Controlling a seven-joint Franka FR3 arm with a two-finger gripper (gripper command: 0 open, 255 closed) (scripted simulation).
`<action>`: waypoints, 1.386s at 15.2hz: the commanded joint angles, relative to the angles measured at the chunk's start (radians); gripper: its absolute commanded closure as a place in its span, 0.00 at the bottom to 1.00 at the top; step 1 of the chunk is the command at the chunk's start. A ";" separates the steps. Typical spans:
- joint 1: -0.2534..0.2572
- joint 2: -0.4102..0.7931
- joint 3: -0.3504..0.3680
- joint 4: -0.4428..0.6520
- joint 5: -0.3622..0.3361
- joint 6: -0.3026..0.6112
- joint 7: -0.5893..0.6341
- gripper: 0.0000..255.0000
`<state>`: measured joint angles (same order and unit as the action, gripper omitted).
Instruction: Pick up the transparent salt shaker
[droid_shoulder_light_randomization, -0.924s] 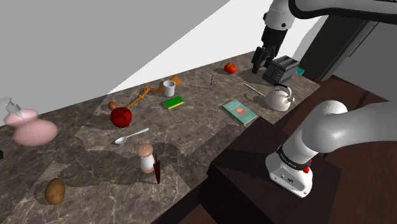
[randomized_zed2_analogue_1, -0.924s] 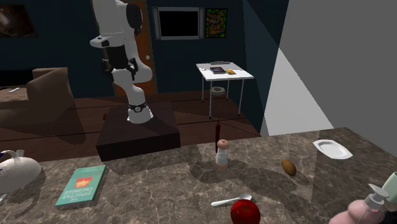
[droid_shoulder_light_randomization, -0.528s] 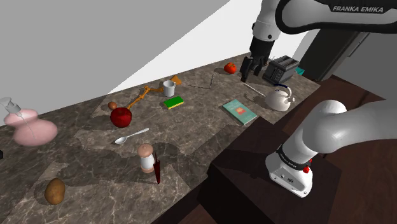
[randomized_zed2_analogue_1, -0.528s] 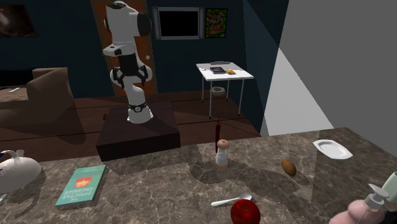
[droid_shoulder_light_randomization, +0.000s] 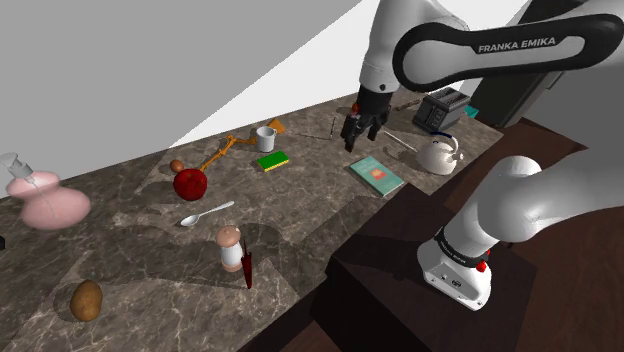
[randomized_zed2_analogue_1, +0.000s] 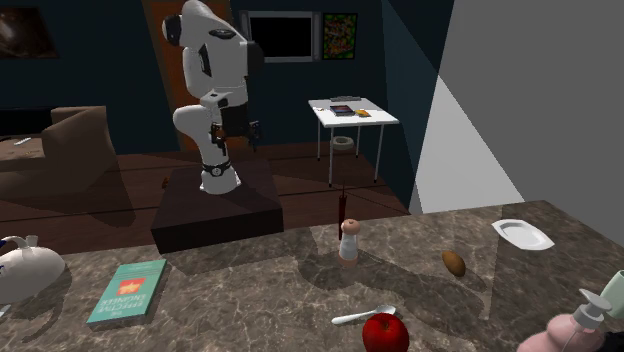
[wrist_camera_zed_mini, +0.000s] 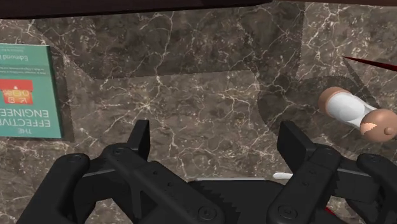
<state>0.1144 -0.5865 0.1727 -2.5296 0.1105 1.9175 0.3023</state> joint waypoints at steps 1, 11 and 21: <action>0.011 0.052 0.036 0.005 0.014 0.056 0.041 0.00; 0.037 0.375 0.209 0.106 -0.012 0.312 0.276 0.00; 0.095 0.773 0.285 0.345 -0.257 0.456 0.597 0.00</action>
<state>0.1971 0.1479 0.4560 -2.2158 -0.1177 2.3692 0.8633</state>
